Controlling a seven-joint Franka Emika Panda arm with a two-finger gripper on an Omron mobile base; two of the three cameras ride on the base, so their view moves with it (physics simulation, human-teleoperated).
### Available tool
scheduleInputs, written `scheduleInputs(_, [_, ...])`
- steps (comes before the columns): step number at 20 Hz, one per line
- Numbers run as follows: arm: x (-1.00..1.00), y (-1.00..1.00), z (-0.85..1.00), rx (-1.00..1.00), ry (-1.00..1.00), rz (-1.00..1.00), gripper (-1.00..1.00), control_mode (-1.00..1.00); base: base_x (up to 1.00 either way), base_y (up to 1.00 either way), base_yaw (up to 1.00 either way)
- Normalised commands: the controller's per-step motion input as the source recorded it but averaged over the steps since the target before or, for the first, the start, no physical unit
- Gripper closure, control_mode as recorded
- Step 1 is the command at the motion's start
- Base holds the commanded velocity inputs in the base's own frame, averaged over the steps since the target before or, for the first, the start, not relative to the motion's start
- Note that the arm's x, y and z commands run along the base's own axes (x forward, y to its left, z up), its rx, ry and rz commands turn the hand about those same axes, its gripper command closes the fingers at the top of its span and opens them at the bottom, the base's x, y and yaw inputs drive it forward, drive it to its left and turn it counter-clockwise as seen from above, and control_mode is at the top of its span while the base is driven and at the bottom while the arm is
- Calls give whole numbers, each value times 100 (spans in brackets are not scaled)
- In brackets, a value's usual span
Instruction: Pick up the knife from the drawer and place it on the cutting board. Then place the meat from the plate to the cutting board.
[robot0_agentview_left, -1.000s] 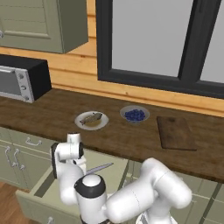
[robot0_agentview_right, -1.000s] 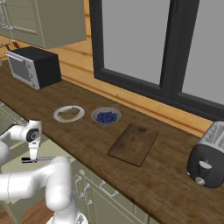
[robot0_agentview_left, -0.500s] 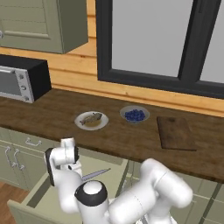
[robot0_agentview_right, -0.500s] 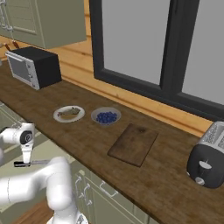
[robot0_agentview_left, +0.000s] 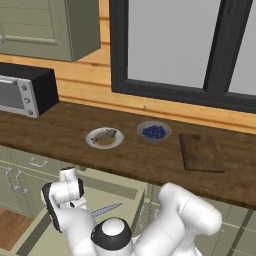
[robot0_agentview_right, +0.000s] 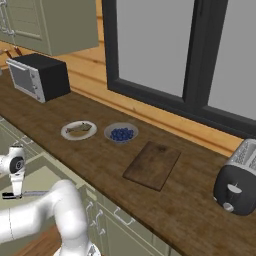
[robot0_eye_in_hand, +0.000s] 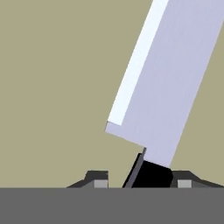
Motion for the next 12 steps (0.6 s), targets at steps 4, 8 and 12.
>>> scheduleInputs(4, [-99,-21,-62,4,-11,10,-100,-100,0,0,0])
scheduleInputs(8, [-74,-23,-69,10,-5,10,-100,-100,0,0,0])
scheduleInputs(12, [-4,-1,-100,2,0,5,100,-100,0,0,0])
